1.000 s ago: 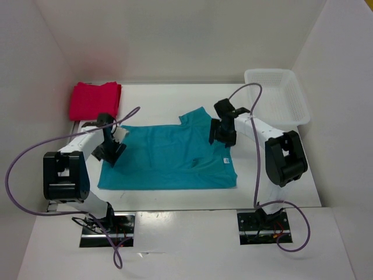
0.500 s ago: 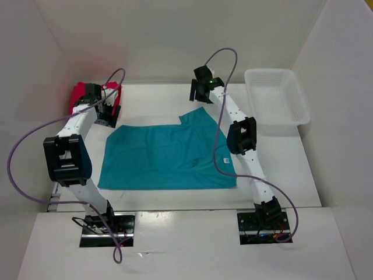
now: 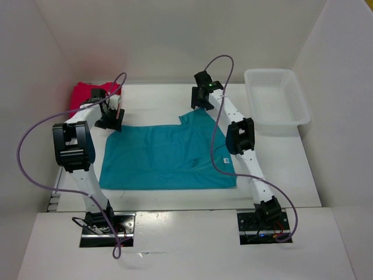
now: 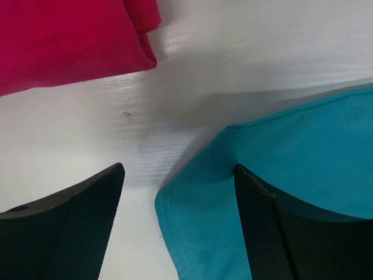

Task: Fold and stack the t-shirts
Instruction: Grap the side of the flattened tshirt furthest away from the robot with both arms, then fold the other side of the tshirt into a rectangle

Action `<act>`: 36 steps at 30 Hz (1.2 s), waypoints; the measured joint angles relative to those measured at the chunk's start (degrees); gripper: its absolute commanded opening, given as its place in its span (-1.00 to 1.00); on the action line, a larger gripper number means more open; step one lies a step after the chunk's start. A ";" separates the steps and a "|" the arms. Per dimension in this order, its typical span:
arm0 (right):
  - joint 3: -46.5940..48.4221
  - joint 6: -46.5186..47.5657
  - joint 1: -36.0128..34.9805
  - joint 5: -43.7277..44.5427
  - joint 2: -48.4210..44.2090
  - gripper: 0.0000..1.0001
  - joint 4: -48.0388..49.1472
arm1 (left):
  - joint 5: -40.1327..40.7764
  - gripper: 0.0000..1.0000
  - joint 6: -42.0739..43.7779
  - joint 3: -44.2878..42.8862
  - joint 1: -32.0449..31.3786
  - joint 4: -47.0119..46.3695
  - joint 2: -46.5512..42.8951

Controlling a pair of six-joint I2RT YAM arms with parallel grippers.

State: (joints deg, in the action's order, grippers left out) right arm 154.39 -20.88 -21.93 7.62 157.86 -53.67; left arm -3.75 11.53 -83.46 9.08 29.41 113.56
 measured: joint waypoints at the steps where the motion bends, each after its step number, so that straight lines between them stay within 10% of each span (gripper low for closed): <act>1: -0.02 0.09 -0.13 -0.13 0.00 0.34 0.00 | 0.04 0.61 0.00 0.00 0.00 -0.24 0.39; 7: -0.17 0.26 -0.15 -1.20 0.00 -1.00 -0.17 | 0.37 -0.06 0.04 1.09 -0.09 -1.90 2.21; 9: -0.22 -0.02 -0.15 -1.36 0.00 -1.00 -0.35 | 0.37 -0.52 0.31 1.25 -0.42 -2.49 2.21; 13: -1.68 -0.26 -0.15 -1.40 -0.87 -1.00 -0.48 | 0.48 -0.77 0.81 2.23 -0.87 -4.28 2.16; 19: -14.32 -0.15 -0.22 -1.60 -10.69 -1.00 -1.42 | 0.52 -0.75 3.32 7.91 -1.38 -6.38 -2.36; 30: -66.95 -5.51 -2.49 -4.07 -59.71 -1.00 5.01 | 2.19 -0.72 14.19 23.28 -4.20 -6.36 -26.25; 36: -81.61 -10.71 -3.72 -8.50 -65.00 -1.00 7.41 | 3.72 -0.72 19.78 31.17 -6.29 -5.33 -29.83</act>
State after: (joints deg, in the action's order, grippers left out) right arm 72.77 -31.59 -25.65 -0.89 92.86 -46.26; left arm -0.03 31.31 -52.29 2.79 24.08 83.72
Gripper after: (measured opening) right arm 0.006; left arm 0.140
